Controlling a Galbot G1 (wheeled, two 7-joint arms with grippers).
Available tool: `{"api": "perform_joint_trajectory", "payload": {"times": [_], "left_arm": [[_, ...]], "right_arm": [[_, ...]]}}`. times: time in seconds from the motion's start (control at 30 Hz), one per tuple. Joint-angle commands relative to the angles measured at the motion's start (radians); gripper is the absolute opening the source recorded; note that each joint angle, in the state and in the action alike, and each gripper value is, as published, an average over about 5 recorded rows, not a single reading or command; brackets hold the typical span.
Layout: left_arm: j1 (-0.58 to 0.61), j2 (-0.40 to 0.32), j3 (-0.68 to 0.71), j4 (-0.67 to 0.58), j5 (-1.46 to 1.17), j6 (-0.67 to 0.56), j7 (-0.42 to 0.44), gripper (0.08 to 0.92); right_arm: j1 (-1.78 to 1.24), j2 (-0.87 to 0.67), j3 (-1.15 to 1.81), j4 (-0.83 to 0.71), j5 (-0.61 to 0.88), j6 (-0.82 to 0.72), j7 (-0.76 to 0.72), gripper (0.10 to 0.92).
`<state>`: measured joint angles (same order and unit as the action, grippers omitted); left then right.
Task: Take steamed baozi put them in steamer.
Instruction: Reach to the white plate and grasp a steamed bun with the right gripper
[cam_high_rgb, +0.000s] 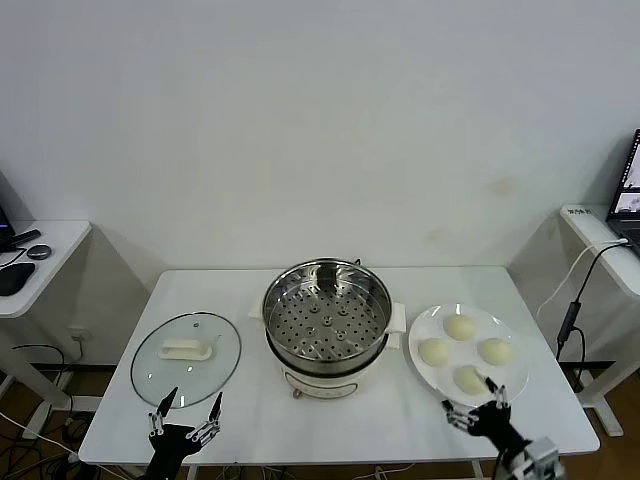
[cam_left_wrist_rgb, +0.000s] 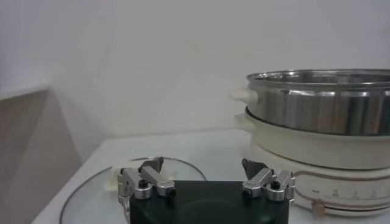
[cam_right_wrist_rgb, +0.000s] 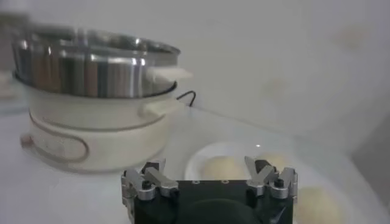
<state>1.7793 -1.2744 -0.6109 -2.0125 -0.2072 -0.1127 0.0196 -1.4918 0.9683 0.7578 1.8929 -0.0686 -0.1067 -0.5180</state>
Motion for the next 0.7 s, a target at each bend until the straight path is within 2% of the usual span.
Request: {"api": "perform_joint_trajectory", "payload": {"times": [0.03, 0.2, 0.37, 0.53, 0.7], "left_arm": [[0.001, -0.002, -0.005, 0.006, 0.028, -0.046, 0.016, 0.823], [0.001, -0.011, -0.013, 0.008, 0.014, -0.061, 0.018, 0.823], [0.004, -0.026, -0.028, 0.01, 0.036, -0.083, 0.017, 0.823], [0.012, -0.037, -0.04, 0.01, 0.05, -0.094, 0.012, 0.823], [0.007, -0.044, -0.046, 0.016, 0.06, -0.105, 0.006, 0.823]], "right_arm": [[0.127, -0.21, 0.014, -0.052, -0.15, -0.049, -0.097, 0.823], [0.283, -0.396, -0.083, -0.139, -0.254, -0.016, -0.199, 0.823], [0.495, -0.499, -0.263, -0.241, -0.304, 0.02, -0.355, 0.823], [0.829, -0.498, -0.551, -0.416, -0.341, 0.093, -0.487, 0.823], [1.132, -0.421, -0.842, -0.596, -0.375, 0.171, -0.598, 0.823]]}}
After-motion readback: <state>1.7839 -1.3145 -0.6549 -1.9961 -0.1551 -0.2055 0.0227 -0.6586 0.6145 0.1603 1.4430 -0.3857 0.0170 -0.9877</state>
